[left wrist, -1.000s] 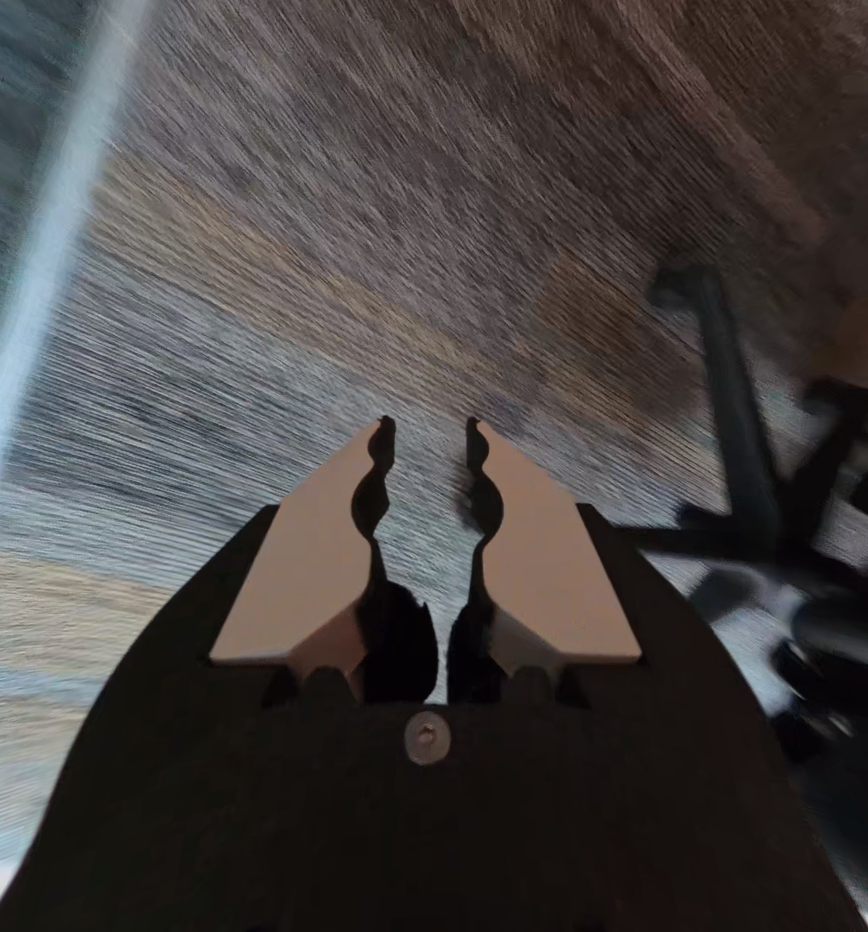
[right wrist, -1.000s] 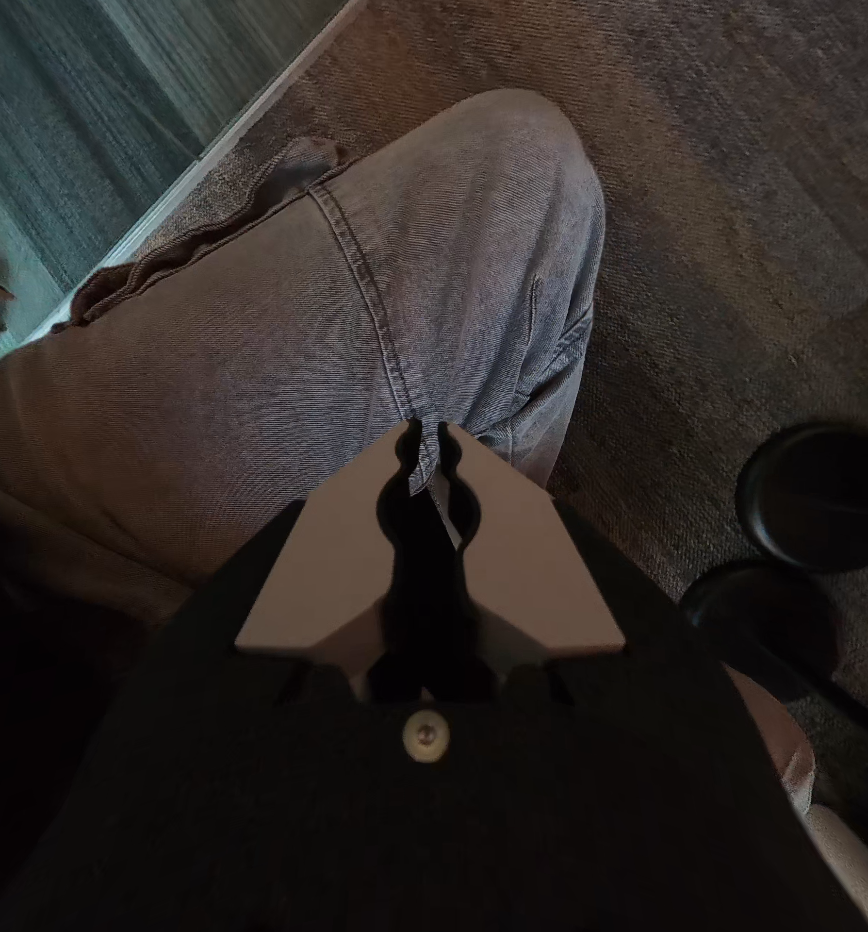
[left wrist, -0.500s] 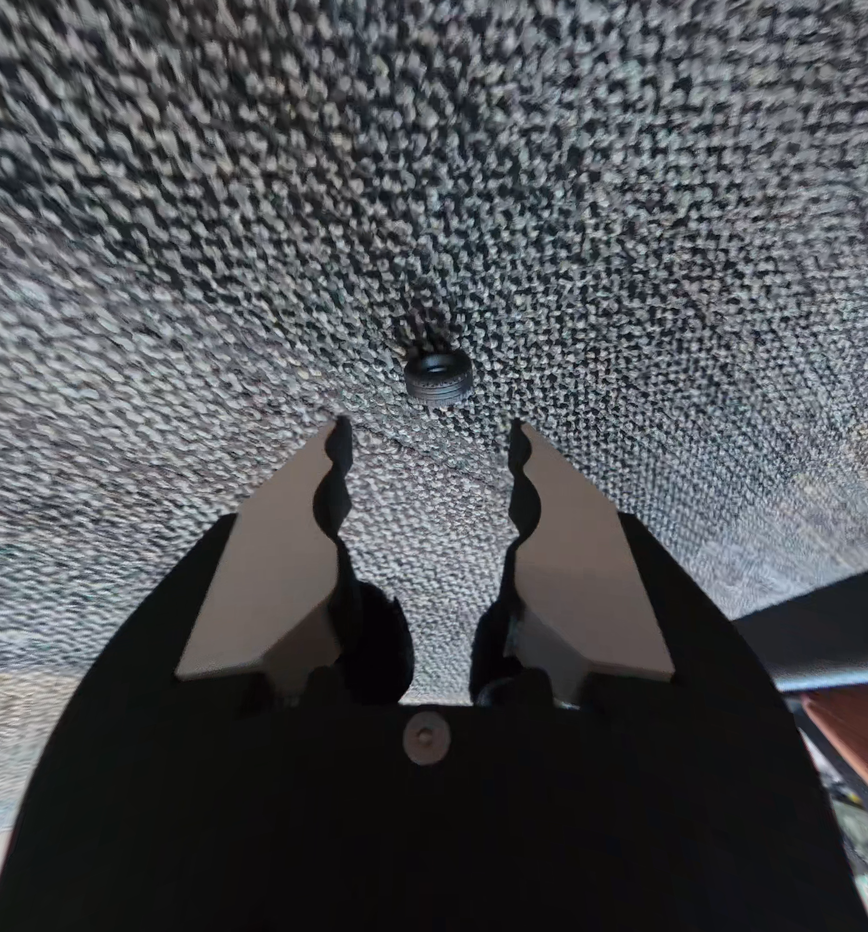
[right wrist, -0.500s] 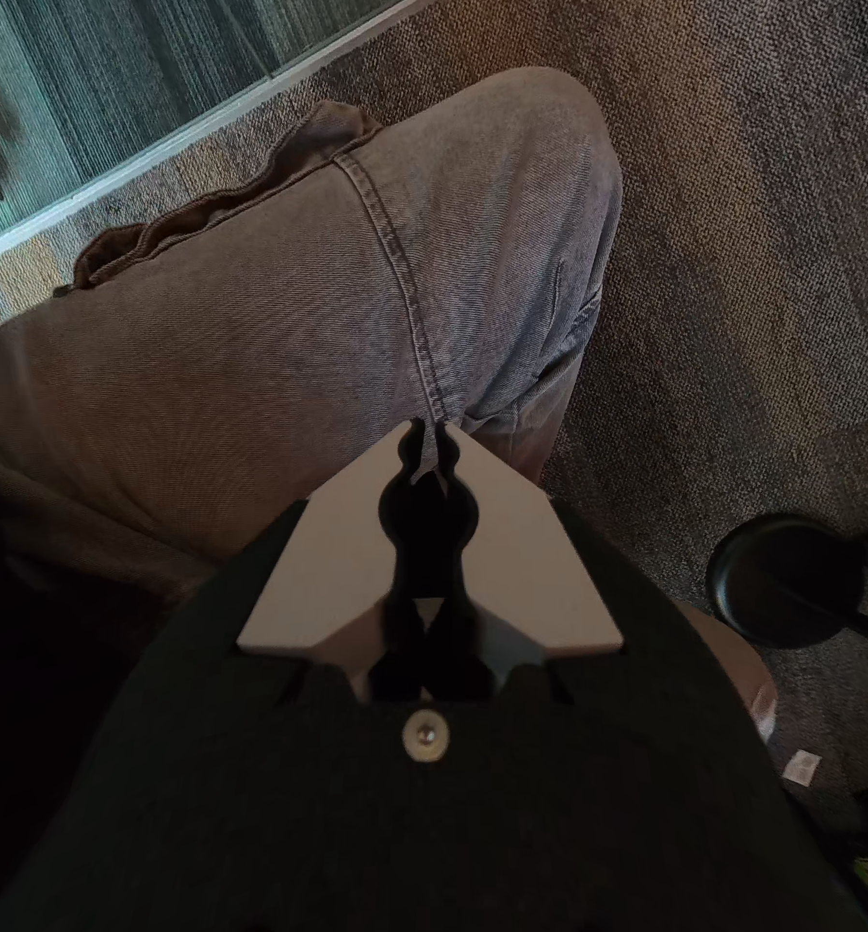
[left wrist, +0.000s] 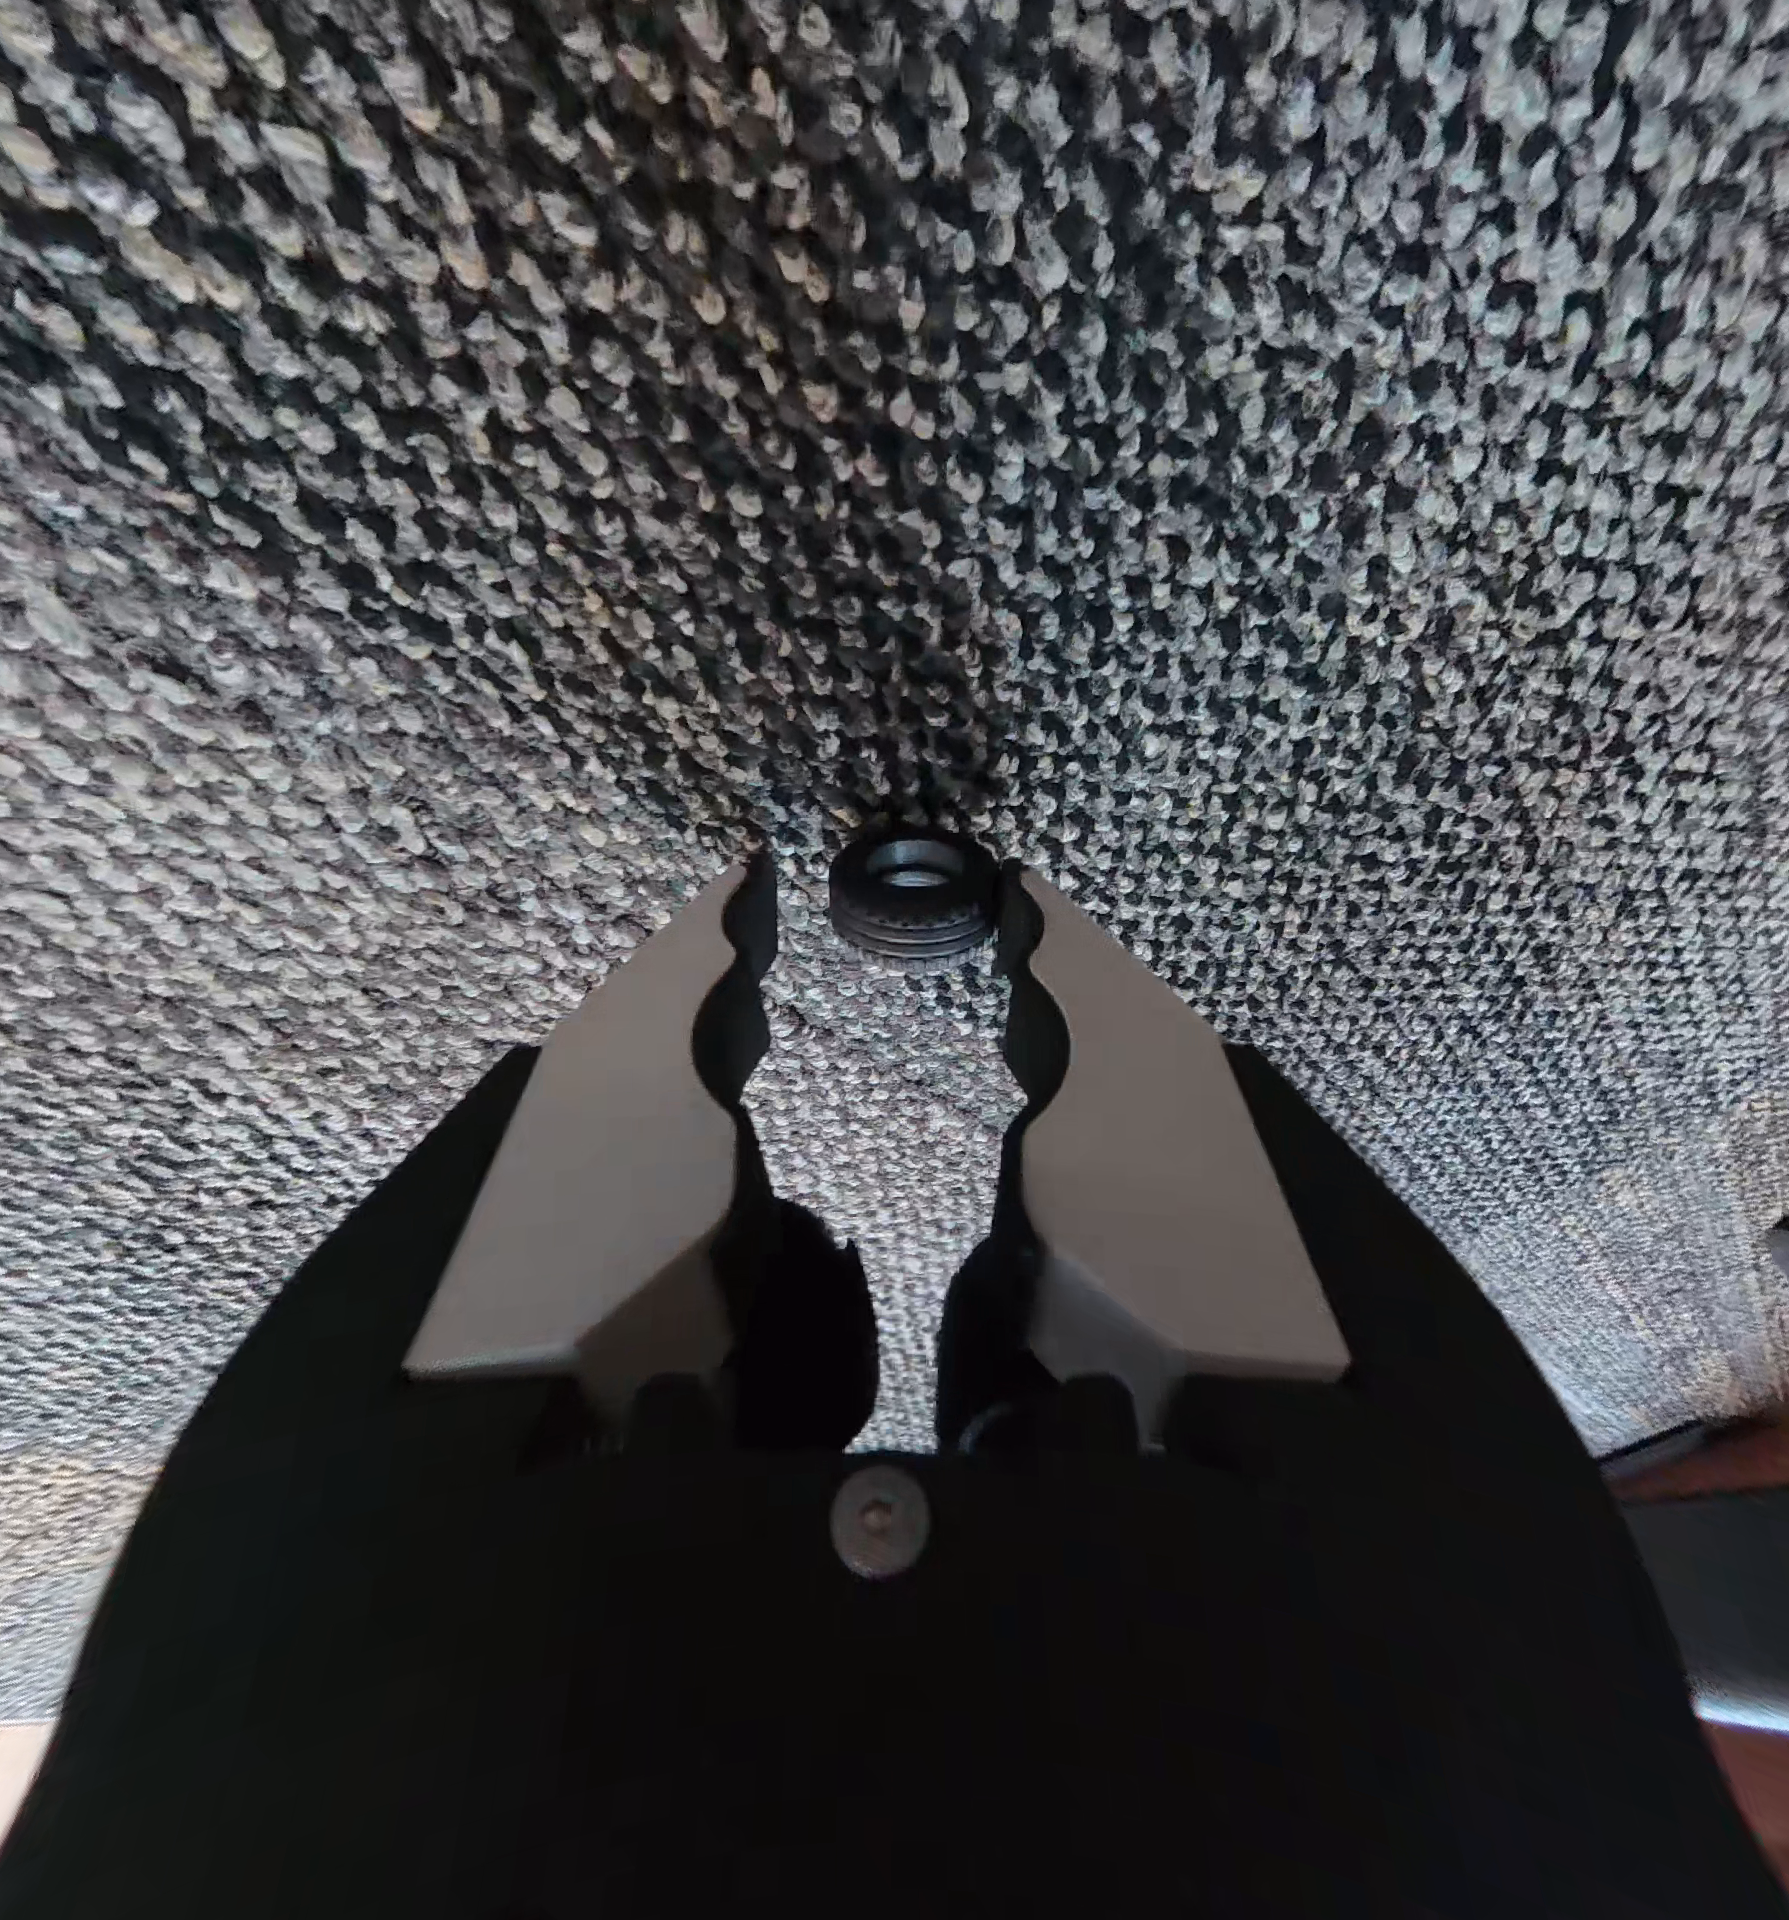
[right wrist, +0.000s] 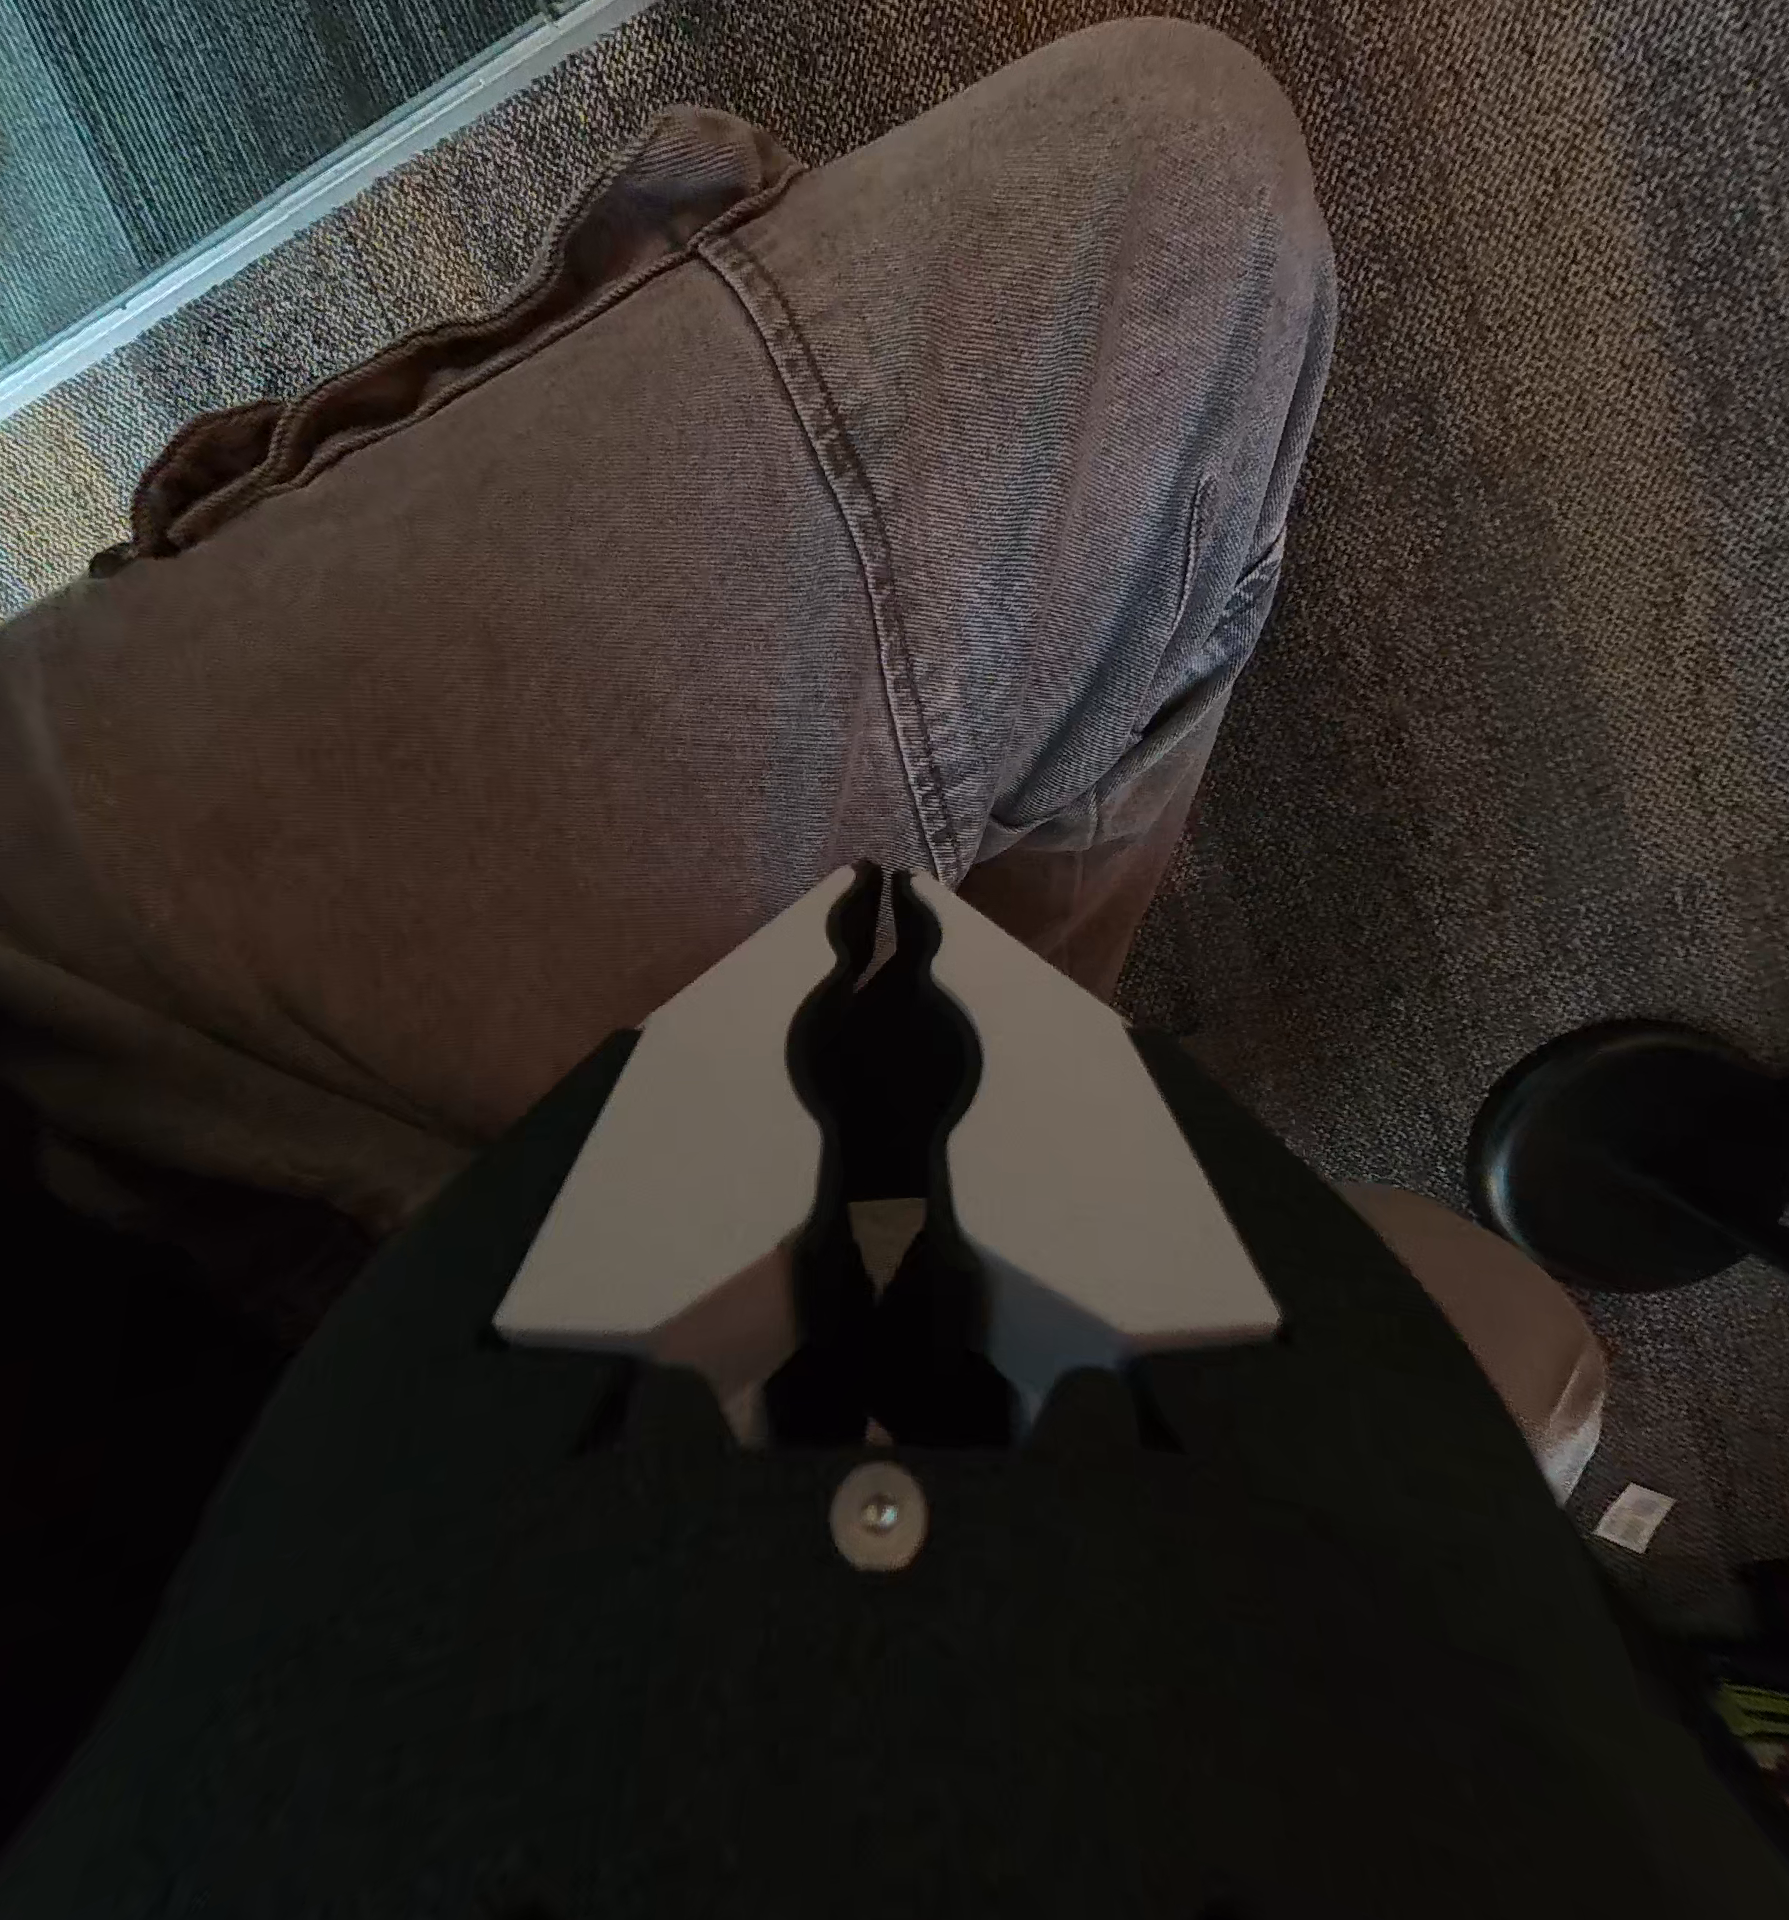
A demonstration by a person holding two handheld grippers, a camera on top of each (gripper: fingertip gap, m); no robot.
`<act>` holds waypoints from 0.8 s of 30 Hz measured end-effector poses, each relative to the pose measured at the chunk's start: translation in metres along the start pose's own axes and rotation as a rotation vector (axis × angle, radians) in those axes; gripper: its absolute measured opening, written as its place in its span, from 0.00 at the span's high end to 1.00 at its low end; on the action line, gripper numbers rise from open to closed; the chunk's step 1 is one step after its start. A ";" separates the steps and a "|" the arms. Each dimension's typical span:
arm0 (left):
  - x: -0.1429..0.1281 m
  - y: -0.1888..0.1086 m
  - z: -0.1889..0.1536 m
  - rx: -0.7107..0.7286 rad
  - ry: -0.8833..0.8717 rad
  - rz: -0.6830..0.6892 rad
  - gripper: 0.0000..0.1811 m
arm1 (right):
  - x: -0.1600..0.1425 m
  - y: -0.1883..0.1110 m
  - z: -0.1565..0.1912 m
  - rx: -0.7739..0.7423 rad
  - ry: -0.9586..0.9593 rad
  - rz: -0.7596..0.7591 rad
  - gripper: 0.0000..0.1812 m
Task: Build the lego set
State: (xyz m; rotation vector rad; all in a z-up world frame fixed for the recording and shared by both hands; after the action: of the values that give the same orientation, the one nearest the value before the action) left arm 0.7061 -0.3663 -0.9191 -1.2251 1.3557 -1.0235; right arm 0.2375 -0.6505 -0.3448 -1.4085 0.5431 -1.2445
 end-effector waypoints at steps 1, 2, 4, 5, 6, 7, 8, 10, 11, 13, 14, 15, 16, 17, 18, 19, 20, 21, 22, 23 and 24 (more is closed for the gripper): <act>0.000 0.000 -0.001 0.006 0.005 0.003 0.78 | 0.000 0.001 0.000 0.003 0.001 0.004 0.99; 0.000 0.000 -0.001 0.014 0.008 0.007 0.78 | 0.000 0.003 0.001 0.004 -0.003 0.011 0.99; 0.001 0.001 -0.001 0.005 0.003 0.024 0.83 | -0.002 0.005 0.001 -0.001 -0.017 0.028 0.99; 0.000 0.001 -0.001 -0.004 -0.009 0.037 0.83 | -0.002 0.005 0.001 -0.003 -0.022 0.034 0.99; 0.000 0.000 -0.001 -0.005 -0.024 0.043 0.83 | -0.002 0.005 0.001 -0.006 -0.025 0.035 0.99; -0.001 -0.001 0.000 -0.012 -0.038 0.047 0.83 | -0.002 0.005 0.000 -0.009 -0.024 0.030 0.99; -0.002 -0.003 0.001 -0.015 -0.044 0.045 0.83 | -0.002 0.003 -0.001 -0.011 -0.018 0.020 0.99; -0.001 -0.009 0.003 -0.028 -0.030 0.034 0.83 | -0.004 0.001 -0.002 -0.009 -0.001 0.000 0.99; 0.004 -0.014 0.006 -0.039 -0.018 0.022 0.83 | -0.005 -0.001 -0.002 -0.009 0.006 -0.009 0.99; 0.025 -0.034 0.013 -0.044 0.017 -0.048 0.83 | -0.011 -0.006 -0.002 -0.022 0.012 -0.033 0.99; 0.041 -0.048 0.017 -0.054 0.035 -0.098 0.83 | -0.014 -0.009 -0.002 -0.031 0.017 -0.048 0.99; 0.061 -0.066 0.019 -0.063 0.055 -0.160 0.83 | -0.019 -0.012 -0.002 -0.039 0.029 -0.066 0.99; 0.085 -0.089 0.021 -0.068 0.081 -0.240 0.84 | -0.024 -0.015 -0.002 -0.044 0.046 -0.086 0.99; 0.112 -0.114 0.022 -0.078 0.115 -0.324 0.84 | -0.031 -0.018 -0.003 -0.048 0.066 -0.107 0.99; 0.142 -0.143 0.021 -0.090 0.157 -0.411 0.84 | -0.038 -0.022 -0.003 -0.053 0.088 -0.131 0.99; 0.173 -0.174 0.017 -0.107 0.202 -0.502 0.84 | -0.045 -0.027 -0.002 -0.061 0.110 -0.157 0.99; 0.204 -0.207 0.009 -0.136 0.250 -0.591 0.83 | -0.054 -0.033 -0.002 -0.073 0.128 -0.185 0.99; 0.234 -0.242 -0.002 -0.171 0.303 -0.677 0.84 | -0.063 -0.039 -0.001 -0.090 0.145 -0.212 0.99; 0.262 -0.277 -0.018 -0.208 0.366 -0.763 0.84 | -0.073 -0.047 0.000 -0.113 0.162 -0.238 1.00; 0.288 -0.313 -0.037 -0.248 0.440 -0.843 0.84 | -0.084 -0.056 0.001 -0.138 0.181 -0.267 1.00; 0.311 -0.348 -0.060 -0.287 0.521 -0.919 0.83 | -0.095 -0.066 0.002 -0.165 0.205 -0.302 1.00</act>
State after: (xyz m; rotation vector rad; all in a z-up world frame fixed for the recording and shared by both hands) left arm 0.7014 -0.7216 -0.6104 -1.9706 1.3493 -1.9336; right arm 0.1867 -0.5499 -0.3201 -1.5508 0.5981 -1.6296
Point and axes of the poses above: each gripper's, where its closed fingertips meet, y out along the fingers, x out of its top, z = x × y across the jaws, the point moved 10 cm from there along -y, back along the fingers, and after that the axes turned 3 degrees about x, right-handed, at the moved point
